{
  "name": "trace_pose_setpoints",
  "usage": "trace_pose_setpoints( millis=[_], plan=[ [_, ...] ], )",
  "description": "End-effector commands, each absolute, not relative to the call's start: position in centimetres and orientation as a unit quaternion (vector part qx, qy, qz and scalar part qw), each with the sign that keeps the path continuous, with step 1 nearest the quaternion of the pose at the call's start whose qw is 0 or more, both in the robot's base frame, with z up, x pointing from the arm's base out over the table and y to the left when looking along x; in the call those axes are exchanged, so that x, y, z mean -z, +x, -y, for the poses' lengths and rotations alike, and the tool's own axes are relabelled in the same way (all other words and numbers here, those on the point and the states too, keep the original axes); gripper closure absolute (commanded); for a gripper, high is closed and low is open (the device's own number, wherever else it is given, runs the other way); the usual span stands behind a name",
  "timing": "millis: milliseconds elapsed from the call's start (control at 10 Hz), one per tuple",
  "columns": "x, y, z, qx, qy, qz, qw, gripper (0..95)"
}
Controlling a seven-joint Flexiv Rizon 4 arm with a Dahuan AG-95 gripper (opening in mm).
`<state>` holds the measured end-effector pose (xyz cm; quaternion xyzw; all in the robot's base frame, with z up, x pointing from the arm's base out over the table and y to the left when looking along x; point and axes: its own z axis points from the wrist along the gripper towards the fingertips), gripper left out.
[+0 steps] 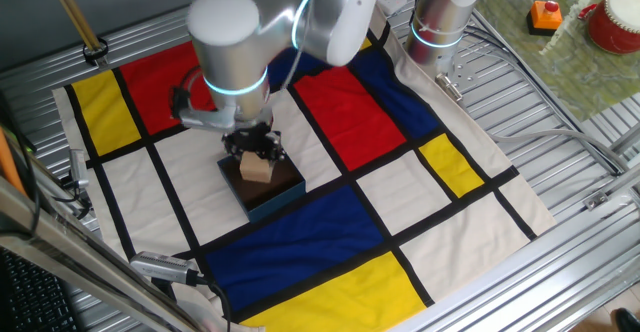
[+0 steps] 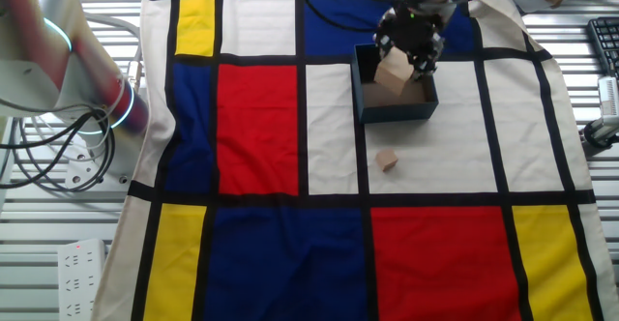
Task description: Take everything out of the gift box
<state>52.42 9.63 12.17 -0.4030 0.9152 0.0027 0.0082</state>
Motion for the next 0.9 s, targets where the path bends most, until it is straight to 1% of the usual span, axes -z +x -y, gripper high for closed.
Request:
trace_pose_setpoints(
  millis=[100, 500, 700, 900],
  plan=[
    [-14.1, 52.0, -7.4, -0.005, -0.336, -0.942, 0.019, 95.0],
    [-17.7, 51.6, -2.9, -0.004, -0.307, -0.951, 0.024, 95.0],
    [-18.2, 50.6, -1.1, -0.004, -0.306, -0.952, 0.028, 95.0],
    [-17.8, 50.1, 0.4, -0.002, -0.307, -0.951, 0.029, 95.0]
  ],
)
